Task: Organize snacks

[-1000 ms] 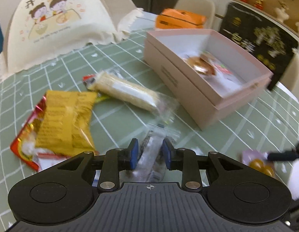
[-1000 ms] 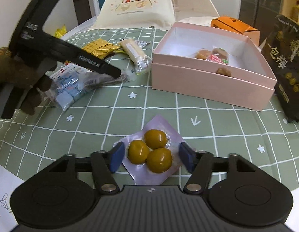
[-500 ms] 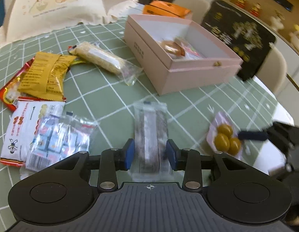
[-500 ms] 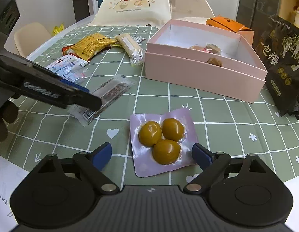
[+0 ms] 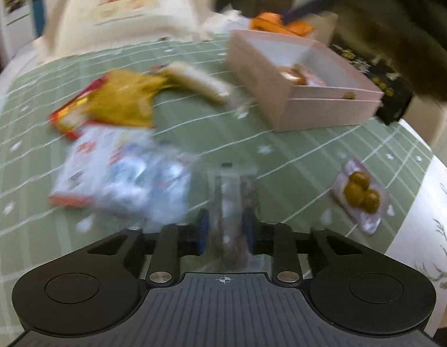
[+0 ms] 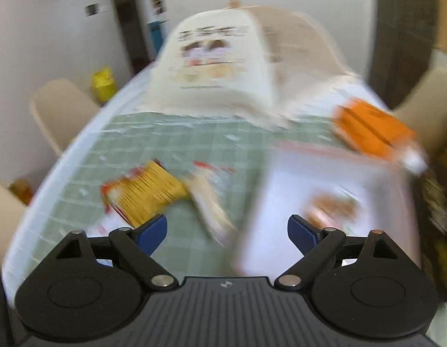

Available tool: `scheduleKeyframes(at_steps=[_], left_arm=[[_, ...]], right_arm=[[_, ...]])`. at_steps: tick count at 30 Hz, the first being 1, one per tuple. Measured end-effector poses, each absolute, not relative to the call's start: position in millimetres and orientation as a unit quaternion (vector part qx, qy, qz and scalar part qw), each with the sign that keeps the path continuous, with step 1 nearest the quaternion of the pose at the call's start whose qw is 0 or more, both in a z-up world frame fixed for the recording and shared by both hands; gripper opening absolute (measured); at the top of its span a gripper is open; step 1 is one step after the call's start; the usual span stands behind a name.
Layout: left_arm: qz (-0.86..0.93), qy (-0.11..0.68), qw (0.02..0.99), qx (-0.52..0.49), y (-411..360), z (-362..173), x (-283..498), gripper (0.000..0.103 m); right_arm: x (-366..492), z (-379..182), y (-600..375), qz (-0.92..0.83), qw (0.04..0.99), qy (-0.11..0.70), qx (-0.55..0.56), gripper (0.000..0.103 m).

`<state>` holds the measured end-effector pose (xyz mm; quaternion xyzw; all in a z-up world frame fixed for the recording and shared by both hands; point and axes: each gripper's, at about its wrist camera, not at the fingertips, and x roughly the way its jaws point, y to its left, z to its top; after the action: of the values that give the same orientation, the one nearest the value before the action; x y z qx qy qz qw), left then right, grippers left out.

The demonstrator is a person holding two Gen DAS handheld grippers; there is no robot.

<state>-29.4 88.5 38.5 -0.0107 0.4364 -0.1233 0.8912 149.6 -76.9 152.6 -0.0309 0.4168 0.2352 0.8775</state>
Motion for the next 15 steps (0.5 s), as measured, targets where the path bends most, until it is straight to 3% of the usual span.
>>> scheduleKeyframes(at_steps=[6,8,10,15], left_arm=[[-0.086,0.453,0.883,-0.083,133.3,35.3,-50.5,0.023],[-0.084,0.451,0.883,-0.099,143.7,34.6,-57.2,0.023],[-0.085,0.449,0.882,-0.112,150.9,36.2,-62.5,0.023],[-0.092,0.428,0.889,-0.134,165.2,44.7,-70.2,0.024]], right_arm=[[258.5,106.6,18.5,0.218,0.847,0.483,-0.033,0.095],[283.4,76.6,35.4,0.181,0.841,0.508,-0.036,0.090],[294.5,54.2,46.3,0.156,0.836,0.523,-0.060,0.061],[262.9,53.4,49.1,0.202,0.824,0.523,-0.089,0.051]])
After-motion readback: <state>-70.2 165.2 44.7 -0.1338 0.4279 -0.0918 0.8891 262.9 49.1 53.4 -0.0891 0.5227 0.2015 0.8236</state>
